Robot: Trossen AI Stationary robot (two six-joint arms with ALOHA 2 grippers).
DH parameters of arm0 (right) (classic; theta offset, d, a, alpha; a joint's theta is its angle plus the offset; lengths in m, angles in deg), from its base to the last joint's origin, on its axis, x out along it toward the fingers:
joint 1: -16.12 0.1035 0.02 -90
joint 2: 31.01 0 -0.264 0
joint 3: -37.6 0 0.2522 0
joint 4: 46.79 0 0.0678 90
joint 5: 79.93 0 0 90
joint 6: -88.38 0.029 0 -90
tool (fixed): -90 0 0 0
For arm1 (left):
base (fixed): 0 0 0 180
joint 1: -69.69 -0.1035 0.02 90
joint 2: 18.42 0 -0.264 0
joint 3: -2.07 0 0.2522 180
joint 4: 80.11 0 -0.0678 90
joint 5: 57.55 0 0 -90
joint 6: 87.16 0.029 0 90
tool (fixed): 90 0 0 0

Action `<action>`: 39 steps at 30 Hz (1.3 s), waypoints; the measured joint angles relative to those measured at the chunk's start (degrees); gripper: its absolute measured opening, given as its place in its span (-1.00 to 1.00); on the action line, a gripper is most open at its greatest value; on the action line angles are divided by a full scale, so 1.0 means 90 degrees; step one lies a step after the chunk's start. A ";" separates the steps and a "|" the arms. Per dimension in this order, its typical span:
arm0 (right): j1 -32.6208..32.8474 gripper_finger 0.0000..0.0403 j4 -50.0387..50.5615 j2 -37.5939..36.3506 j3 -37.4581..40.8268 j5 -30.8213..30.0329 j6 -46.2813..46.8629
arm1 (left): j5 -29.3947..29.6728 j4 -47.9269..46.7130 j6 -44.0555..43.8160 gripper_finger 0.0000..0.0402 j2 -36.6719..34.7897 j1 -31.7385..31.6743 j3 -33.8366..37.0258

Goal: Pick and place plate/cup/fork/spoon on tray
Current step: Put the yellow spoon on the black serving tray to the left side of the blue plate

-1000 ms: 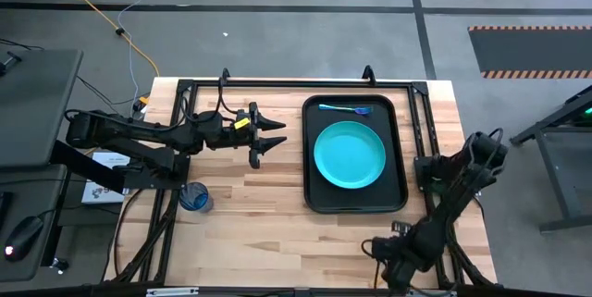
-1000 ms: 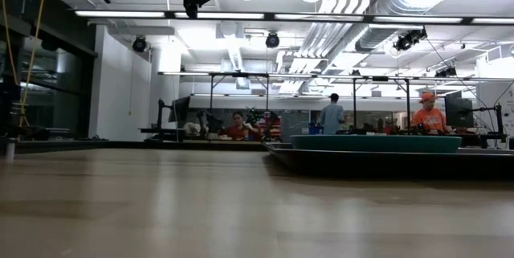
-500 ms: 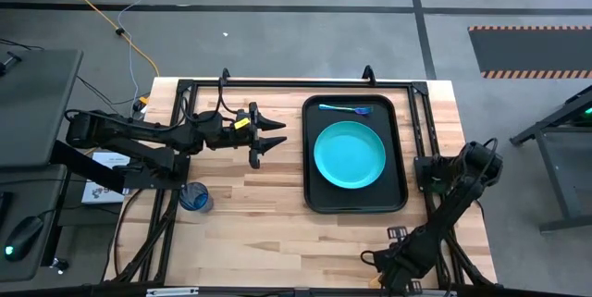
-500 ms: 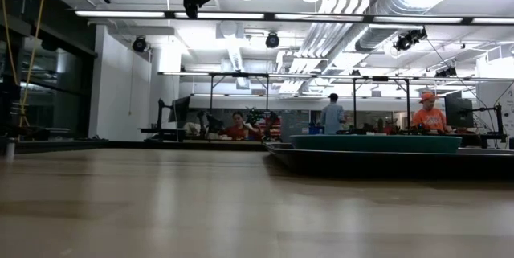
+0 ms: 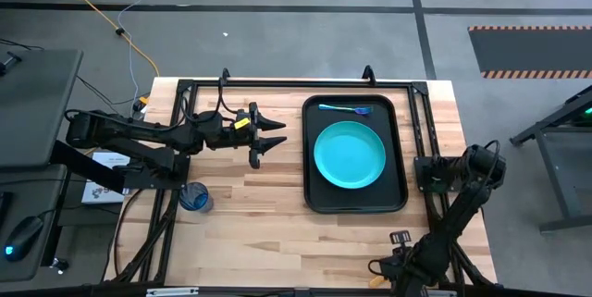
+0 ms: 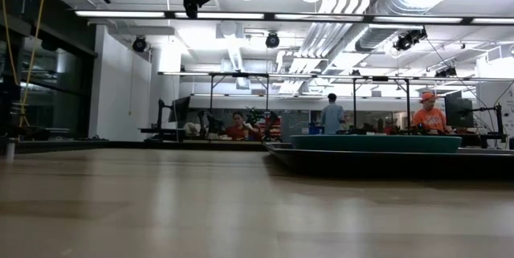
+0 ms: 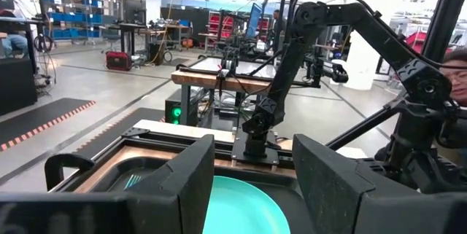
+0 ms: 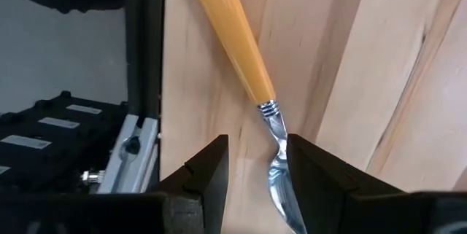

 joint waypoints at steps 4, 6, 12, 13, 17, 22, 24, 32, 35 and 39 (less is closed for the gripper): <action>0.0041 -0.35 -0.0003 0.0286 0.0000 0.0080 -0.0156 | 0.0000 -0.0002 0.0002 -0.13 0.0000 -0.0001 0.0000; 0.0041 -0.35 0.0000 0.0415 0.0005 0.0078 -0.0232 | 0.0000 0.0000 0.0004 -0.13 0.0000 0.0001 0.0000; 0.0041 -0.35 -0.0011 0.0553 0.0005 -0.0110 -0.0499 | 0.0000 -0.0002 0.0050 -0.12 0.0000 -0.0001 0.0000; 0.0041 -0.35 -0.0009 0.0553 0.0005 -0.0148 -0.0517 | 0.0000 -0.0002 0.0050 -0.12 0.0000 0.0002 0.0000; 0.0041 -0.35 0.0011 0.0553 0.0005 -0.0267 -0.0524 | 0.0000 -0.0002 0.0057 -0.12 0.0000 0.0000 0.0000; 0.0041 -0.35 0.0063 0.0593 0.0005 -0.0282 -0.0484 | 0.0000 -0.0002 0.0060 -0.12 0.0000 0.0001 0.0000; 0.0038 -0.35 0.0064 0.0651 -0.0017 -0.0221 -0.0482 | 0.0000 -0.0002 0.0055 -0.12 0.0000 -0.0001 0.0000; 0.0041 -0.35 0.0090 0.0721 -0.0019 -0.0340 -0.0524 | 0.0000 -0.0005 0.0075 -0.12 0.0000 0.0002 0.0000; 0.0041 -0.35 0.0101 0.0726 -0.0017 -0.0340 -0.0524 | 0.0000 -0.0005 0.0075 -0.12 0.0000 0.0002 0.0000; 0.0041 -0.35 0.0104 0.0733 -0.0012 -0.0357 -0.0520 | 0.0000 -0.0005 0.0072 -0.12 0.0000 -0.0001 0.0000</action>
